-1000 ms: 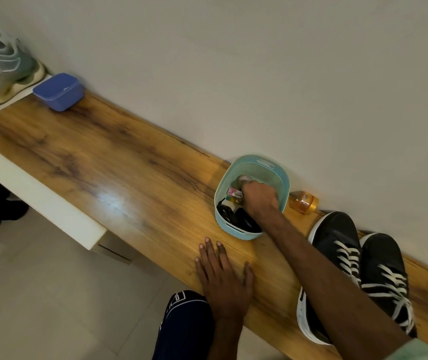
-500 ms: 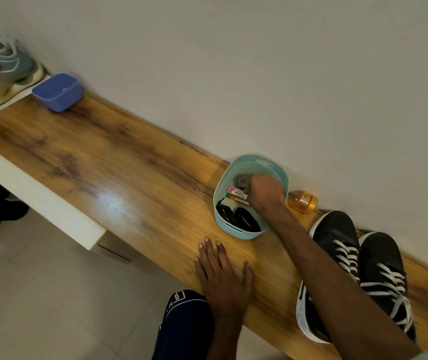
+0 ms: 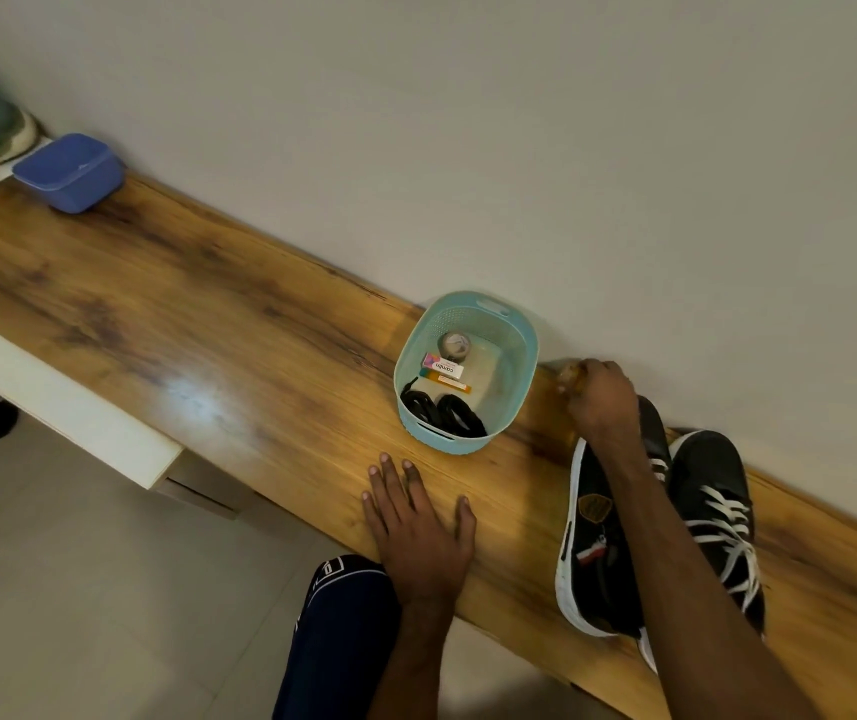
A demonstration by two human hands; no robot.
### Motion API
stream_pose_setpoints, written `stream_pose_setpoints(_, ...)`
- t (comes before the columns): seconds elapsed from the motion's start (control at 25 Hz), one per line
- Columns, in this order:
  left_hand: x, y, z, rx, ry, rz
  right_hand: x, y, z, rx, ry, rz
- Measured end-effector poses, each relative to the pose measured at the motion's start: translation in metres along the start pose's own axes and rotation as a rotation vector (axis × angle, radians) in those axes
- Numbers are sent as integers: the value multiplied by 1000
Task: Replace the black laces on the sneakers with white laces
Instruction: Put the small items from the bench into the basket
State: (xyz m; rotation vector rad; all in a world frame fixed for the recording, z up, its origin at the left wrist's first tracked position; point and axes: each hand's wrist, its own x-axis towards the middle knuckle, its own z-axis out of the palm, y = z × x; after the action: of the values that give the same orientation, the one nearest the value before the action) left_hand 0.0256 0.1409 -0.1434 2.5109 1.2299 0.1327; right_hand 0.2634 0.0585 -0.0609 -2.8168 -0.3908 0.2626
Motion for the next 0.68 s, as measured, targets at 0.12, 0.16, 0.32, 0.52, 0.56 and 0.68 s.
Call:
stream_pose_setpoints(0.12,-1,0,0,1,1,-1,-8,0,8,1,-19,-44)
stream_pose_setpoints(0.16,-1,0,0,-1,2,-1,-10,-1,9,10,-20,-40)
stream_pose_setpoints(0.32,-1,1,-1,-7,15,2,-13,-5,-10,235,98,57)
stream_pose_setpoints(0.52,-1,0,0,2,5,0,-14,-51,-49,505,150,-255)
stream_pose_setpoints(0.56,-1,0,0,2,5,0,-10,-65,-51,465,97,-345)
stream_pose_setpoints(0.68,-1,1,-1,5,-4,-8,7,-102,-40,98,-51,-524)
